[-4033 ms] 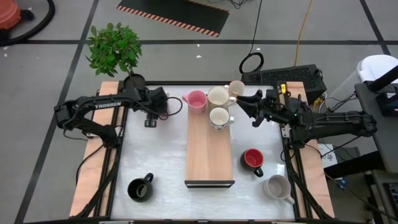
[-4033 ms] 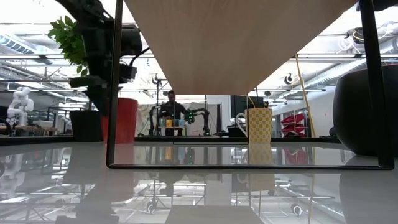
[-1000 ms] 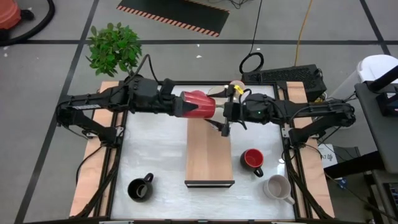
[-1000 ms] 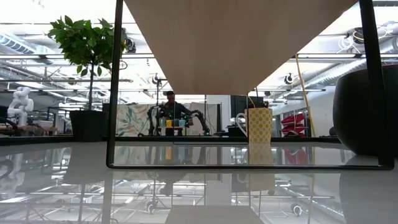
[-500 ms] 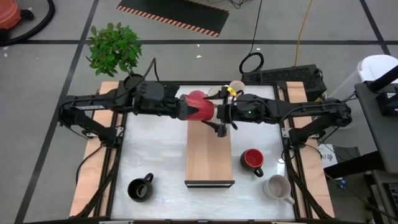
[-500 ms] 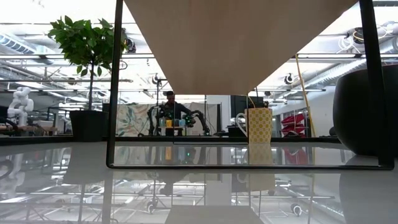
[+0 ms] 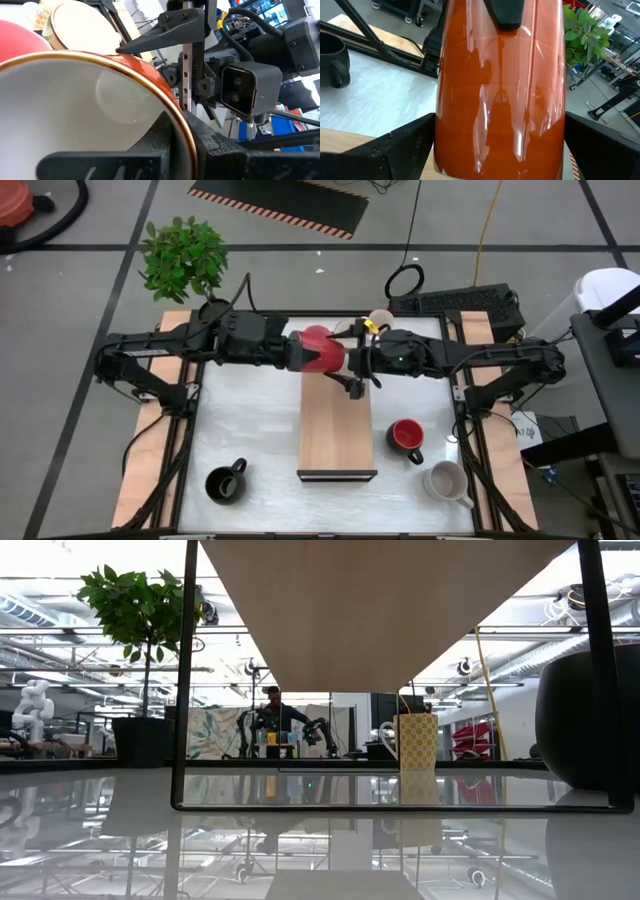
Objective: Place coffee mugs
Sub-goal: Put the orange mug on the shelf
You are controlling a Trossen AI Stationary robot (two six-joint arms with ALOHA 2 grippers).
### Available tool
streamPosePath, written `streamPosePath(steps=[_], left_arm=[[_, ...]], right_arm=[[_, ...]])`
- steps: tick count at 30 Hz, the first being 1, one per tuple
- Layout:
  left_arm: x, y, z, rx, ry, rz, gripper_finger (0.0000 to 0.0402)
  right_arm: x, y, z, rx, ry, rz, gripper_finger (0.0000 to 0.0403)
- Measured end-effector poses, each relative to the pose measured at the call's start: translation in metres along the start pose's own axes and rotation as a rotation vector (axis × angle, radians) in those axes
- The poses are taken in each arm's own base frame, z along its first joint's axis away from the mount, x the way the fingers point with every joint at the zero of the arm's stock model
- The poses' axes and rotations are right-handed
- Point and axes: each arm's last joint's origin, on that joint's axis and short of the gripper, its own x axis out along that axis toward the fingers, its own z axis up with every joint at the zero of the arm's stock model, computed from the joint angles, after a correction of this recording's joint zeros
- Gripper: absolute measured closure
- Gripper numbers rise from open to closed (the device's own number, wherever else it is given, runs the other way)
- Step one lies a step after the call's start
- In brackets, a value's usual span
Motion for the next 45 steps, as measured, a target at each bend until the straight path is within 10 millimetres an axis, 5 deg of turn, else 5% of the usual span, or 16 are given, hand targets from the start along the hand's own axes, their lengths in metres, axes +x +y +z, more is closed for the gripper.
streamPosePath(steps=[13, 25, 34, 45], left_arm=[[0.002, 0.001, 0.000, -0.014, -0.021, 0.018, 0.0376], [0.016, 0.004, -0.003, 0.012, -0.011, 0.044, 0.0376], [0.019, 0.003, -0.002, -0.034, -0.018, 0.021, 0.0376], [0.016, 0.003, -0.001, -0.028, -0.033, 0.026, 0.0376]], right_arm=[[0.003, -0.012, -0.010, 0.097, 0.016, 0.100, 0.0003], [0.001, -0.011, -0.013, -0.007, 0.107, -0.042, 0.0003], [0.002, -0.006, -0.016, 0.089, 0.133, 0.000, 0.0003], [0.004, -0.009, -0.011, 0.011, 0.072, -0.021, 0.0021]])
